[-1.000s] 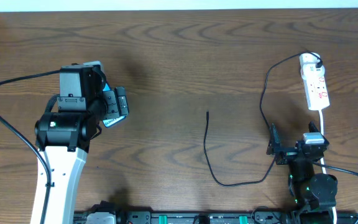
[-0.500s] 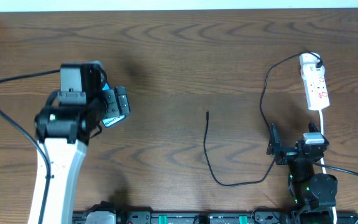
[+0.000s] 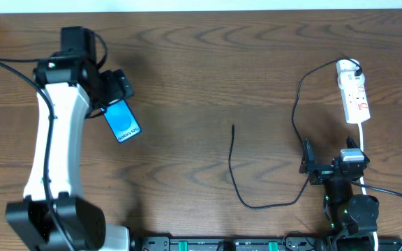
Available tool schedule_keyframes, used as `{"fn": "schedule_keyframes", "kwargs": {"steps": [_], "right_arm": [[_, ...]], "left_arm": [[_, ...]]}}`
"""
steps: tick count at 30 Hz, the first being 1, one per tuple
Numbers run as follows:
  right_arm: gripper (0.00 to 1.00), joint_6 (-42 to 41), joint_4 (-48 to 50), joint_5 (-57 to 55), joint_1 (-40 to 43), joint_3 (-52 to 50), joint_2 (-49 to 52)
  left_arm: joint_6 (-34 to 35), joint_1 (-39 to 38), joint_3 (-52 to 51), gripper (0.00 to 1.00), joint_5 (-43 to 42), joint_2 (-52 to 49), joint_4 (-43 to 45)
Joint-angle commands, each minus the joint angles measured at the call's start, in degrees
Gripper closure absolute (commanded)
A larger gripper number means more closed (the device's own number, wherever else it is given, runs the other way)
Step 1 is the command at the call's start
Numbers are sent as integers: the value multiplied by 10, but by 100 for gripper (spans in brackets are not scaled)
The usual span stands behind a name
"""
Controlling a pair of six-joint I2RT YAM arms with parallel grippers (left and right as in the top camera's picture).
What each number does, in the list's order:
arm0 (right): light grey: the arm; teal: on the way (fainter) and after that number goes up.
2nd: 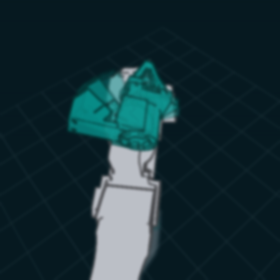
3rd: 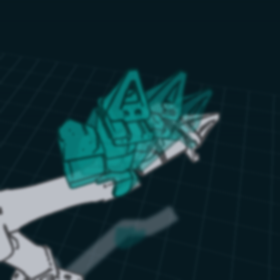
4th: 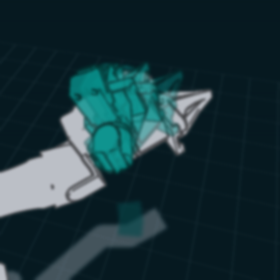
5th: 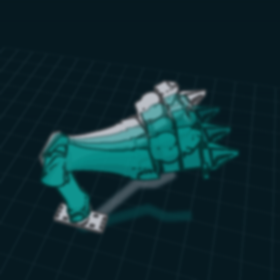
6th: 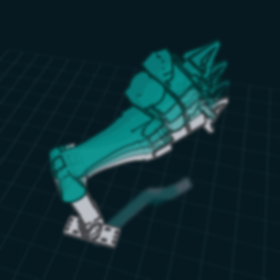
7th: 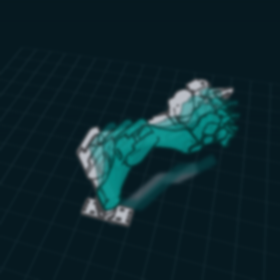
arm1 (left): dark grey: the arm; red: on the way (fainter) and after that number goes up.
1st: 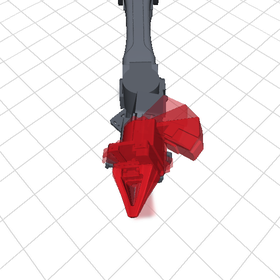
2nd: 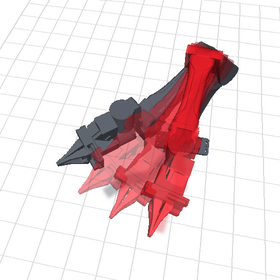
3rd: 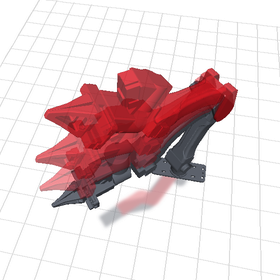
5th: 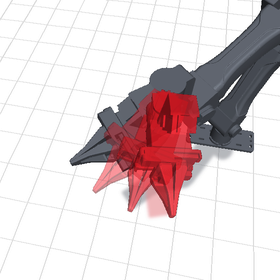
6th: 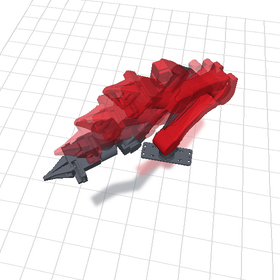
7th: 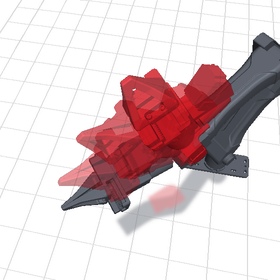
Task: Plug charger to phone and switch on socket
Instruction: 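Move the left gripper over the blue Galaxy phone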
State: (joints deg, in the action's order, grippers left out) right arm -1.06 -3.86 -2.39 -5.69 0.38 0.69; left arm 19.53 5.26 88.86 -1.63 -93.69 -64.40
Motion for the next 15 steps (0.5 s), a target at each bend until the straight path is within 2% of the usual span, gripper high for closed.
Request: {"fn": "schedule_keyframes", "kwargs": {"steps": [1,15], "right_arm": [[1,-6,-2,-5,-3,-1,-3],[1,-6,-2,-5,-3,-1,-3]], "left_arm": [[-1,37,10,2,-29,-46,-12],[-19,39,1,2,-22,-123,9]]}}
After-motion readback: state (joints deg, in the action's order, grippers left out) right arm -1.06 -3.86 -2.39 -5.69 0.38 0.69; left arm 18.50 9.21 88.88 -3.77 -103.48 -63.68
